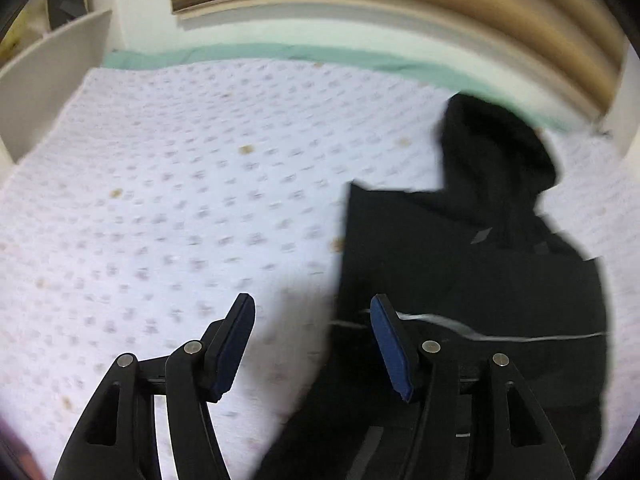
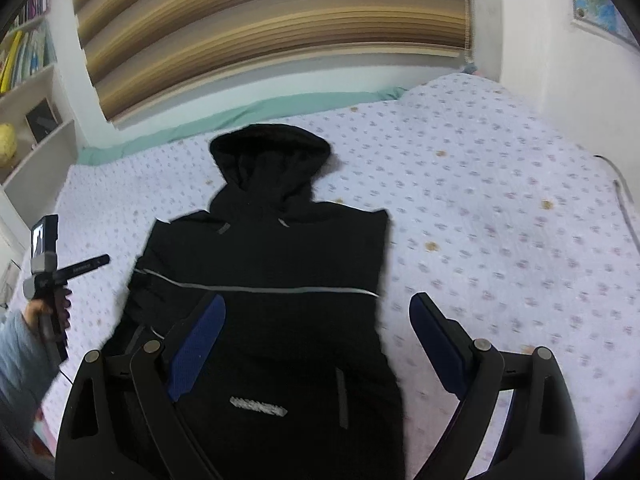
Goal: Fold large clothes
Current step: 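Release the sleeve and raise both grippers above the jacket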
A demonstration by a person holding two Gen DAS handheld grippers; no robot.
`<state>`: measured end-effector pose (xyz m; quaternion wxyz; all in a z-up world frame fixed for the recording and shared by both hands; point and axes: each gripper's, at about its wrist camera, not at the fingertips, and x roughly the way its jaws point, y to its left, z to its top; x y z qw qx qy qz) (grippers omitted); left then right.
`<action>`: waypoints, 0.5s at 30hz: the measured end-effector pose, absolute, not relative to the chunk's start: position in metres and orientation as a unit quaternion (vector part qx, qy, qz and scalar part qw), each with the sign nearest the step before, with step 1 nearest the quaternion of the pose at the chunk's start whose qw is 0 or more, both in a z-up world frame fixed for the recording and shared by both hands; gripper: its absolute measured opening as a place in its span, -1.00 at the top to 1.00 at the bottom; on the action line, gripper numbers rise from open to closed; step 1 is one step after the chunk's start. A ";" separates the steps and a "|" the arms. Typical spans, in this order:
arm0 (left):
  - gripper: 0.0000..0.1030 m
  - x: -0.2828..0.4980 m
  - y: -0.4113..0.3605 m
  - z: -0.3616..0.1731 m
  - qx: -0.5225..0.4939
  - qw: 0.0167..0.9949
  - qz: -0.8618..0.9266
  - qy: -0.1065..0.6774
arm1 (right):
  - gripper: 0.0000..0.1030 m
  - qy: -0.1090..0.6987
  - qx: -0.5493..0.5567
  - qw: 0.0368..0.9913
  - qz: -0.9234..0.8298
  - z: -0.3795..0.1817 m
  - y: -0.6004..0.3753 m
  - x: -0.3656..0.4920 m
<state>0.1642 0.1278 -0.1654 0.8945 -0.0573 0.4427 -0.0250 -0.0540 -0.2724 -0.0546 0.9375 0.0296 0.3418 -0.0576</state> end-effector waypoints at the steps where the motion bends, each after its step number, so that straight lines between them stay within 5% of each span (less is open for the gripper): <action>1: -0.19 0.160 0.120 -0.158 -0.070 0.895 -0.053 0.438 | -0.83 0.341 0.031 0.938 -0.053 -0.056 -0.267 -0.046; 9: -0.19 0.133 0.038 -0.142 -0.037 0.892 -0.166 0.419 | -0.83 0.395 0.043 0.917 -0.039 -0.104 -0.224 0.031; 15: -0.19 0.135 -0.002 -0.184 0.004 0.880 -0.172 0.443 | -0.83 0.457 0.041 0.887 -0.041 -0.173 -0.212 0.066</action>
